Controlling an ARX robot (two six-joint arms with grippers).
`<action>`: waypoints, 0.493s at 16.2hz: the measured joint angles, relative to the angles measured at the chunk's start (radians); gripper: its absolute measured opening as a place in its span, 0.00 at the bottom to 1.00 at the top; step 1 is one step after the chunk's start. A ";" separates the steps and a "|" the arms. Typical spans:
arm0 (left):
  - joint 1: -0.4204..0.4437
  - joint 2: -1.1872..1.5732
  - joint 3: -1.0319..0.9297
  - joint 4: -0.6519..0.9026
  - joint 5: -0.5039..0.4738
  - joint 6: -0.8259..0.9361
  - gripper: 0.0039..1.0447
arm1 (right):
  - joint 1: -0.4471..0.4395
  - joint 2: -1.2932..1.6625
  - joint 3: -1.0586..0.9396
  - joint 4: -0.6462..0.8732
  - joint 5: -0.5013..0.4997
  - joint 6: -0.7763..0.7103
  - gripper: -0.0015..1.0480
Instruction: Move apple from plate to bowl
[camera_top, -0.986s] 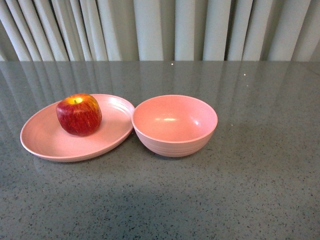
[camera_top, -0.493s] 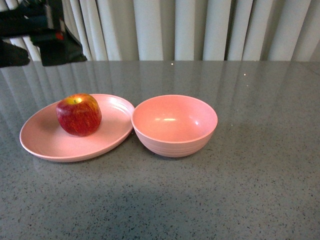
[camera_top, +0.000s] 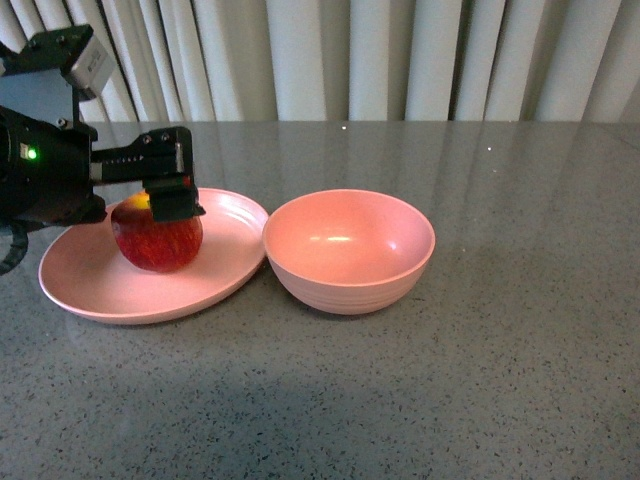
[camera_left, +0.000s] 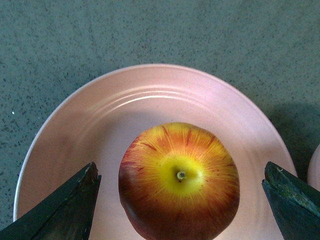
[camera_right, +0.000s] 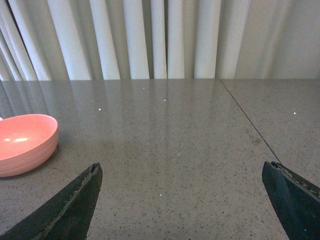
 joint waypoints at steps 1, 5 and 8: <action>0.000 0.021 0.005 -0.002 0.000 -0.004 0.94 | 0.000 0.000 0.000 0.000 0.000 0.000 0.94; 0.000 0.095 0.044 -0.011 -0.013 -0.005 0.94 | 0.000 0.000 0.000 0.000 0.000 0.000 0.94; -0.012 0.120 0.047 -0.032 -0.017 -0.006 0.94 | 0.000 0.000 0.000 0.000 0.000 0.000 0.94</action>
